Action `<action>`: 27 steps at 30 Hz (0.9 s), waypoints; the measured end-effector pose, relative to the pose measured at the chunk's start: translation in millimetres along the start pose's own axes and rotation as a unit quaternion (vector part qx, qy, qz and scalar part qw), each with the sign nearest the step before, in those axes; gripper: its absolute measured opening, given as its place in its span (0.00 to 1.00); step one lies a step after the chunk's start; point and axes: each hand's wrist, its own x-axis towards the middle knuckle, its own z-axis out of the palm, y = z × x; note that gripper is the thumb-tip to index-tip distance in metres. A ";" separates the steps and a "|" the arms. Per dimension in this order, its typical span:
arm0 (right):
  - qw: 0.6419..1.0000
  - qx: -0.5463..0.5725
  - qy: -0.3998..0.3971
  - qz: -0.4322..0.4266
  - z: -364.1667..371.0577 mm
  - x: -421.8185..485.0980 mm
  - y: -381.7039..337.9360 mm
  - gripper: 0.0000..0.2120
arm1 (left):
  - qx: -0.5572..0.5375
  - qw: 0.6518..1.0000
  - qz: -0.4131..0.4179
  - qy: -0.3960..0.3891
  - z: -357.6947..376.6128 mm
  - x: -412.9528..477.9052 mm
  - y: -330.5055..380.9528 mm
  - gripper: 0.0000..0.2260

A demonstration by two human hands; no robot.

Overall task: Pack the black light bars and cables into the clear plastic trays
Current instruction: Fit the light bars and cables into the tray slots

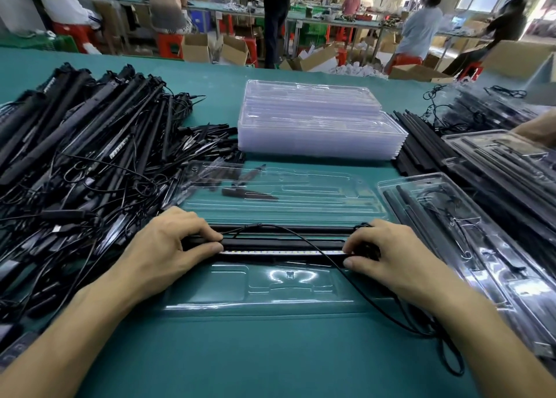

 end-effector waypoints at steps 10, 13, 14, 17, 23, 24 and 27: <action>0.997 -0.051 0.043 -0.024 11.7 -5.9 -0.8 0.03 | -0.026 1.000 -0.008 0.011 1.4 -1.3 0.2 0.04; 0.998 -0.058 0.025 -0.023 11.6 -4.7 0.4 0.02 | -0.020 1.000 -0.005 0.006 0.1 -2.1 -1.0 0.08; 0.998 -0.053 0.022 -0.023 11.3 -4.5 0.8 0.03 | -0.021 1.000 -0.007 0.005 -0.4 -2.2 -0.9 0.08; 0.999 -0.035 0.019 -0.027 11.0 -3.3 1.8 0.05 | -0.021 1.000 -0.018 0.007 -0.6 -2.6 0.3 0.08; 0.998 0.008 0.027 -0.059 7.4 -8.6 5.4 0.06 | -0.015 0.999 -0.032 0.007 0.1 -1.4 2.2 0.08; 0.998 0.017 0.018 -0.063 6.0 -10.9 6.2 0.06 | -0.016 0.999 -0.035 0.007 0.1 -1.4 2.3 0.08; 0.997 0.029 -0.022 -0.066 4.4 -15.2 7.8 0.06 | -0.016 0.999 -0.039 0.009 0.7 -1.9 2.2 0.09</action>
